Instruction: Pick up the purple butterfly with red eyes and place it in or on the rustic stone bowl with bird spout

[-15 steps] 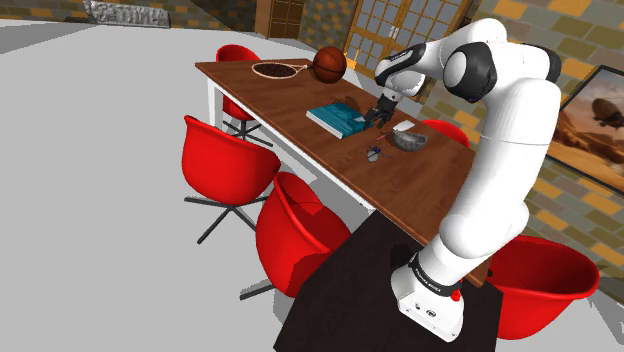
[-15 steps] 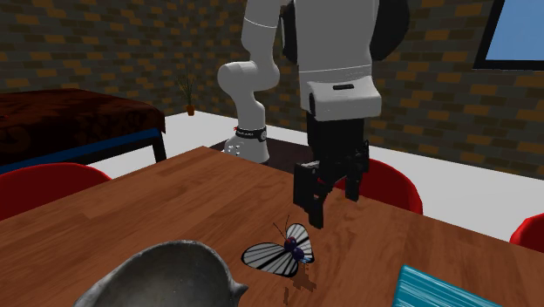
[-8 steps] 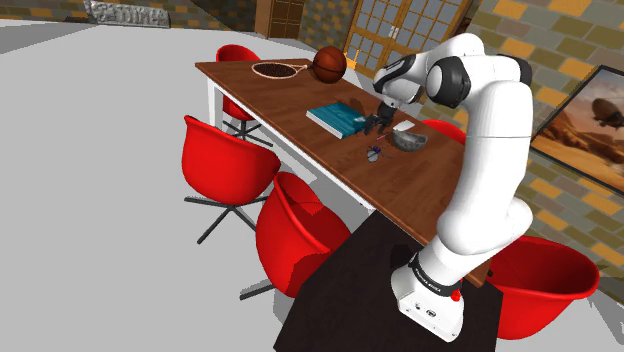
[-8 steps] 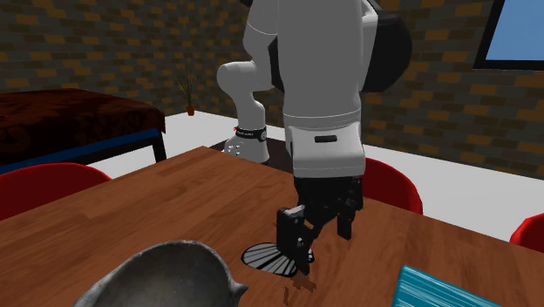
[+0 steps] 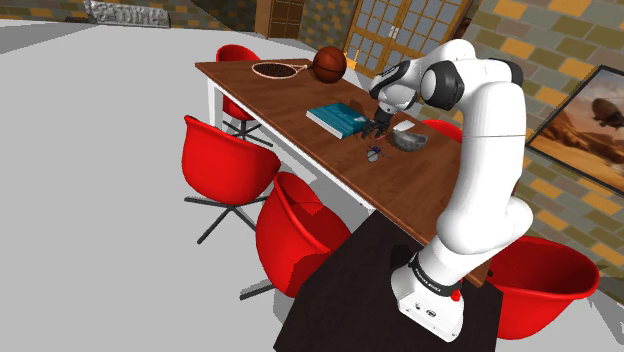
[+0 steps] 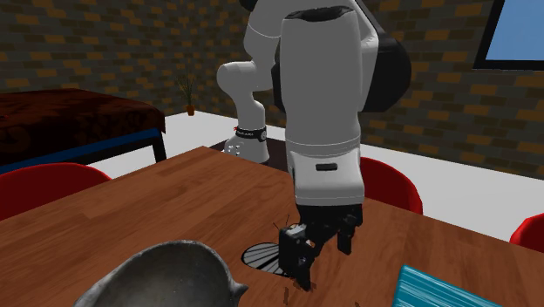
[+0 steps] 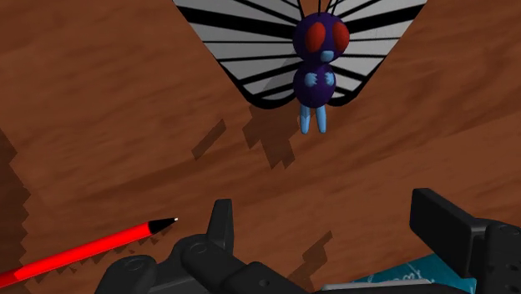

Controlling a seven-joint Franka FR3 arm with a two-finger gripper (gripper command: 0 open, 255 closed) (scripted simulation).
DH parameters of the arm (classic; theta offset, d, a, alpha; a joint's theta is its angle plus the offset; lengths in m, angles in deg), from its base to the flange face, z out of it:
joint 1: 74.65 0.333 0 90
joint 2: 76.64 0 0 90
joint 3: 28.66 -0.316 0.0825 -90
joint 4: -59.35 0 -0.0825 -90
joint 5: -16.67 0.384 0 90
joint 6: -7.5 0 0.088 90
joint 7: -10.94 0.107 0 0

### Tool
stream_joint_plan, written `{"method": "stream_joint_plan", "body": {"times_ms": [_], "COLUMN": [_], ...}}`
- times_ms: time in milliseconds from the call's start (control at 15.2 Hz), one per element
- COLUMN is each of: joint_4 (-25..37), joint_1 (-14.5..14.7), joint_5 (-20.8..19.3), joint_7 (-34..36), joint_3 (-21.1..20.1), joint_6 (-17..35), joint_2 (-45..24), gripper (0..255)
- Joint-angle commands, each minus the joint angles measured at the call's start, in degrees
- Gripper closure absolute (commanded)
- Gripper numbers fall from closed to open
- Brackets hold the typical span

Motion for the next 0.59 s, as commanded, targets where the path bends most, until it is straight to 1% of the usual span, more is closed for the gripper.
{"method": "stream_joint_plan", "body": {"times_ms": [0,198,264,528], "joint_4": [0.0,0.0,0.0,0.0], "joint_1": [0.0,0.0,0.0,0.0], "joint_5": [0.0,0.0,0.0,0.0], "joint_7": [0.0,0.0,0.0,0.0], "joint_3": [0.0,0.0,0.0,0.0], "joint_6": [0.0,0.0,0.0,0.0], "joint_2": [-0.1,-0.1,-0.1,-0.1], "gripper": [0,0,255,255]}}
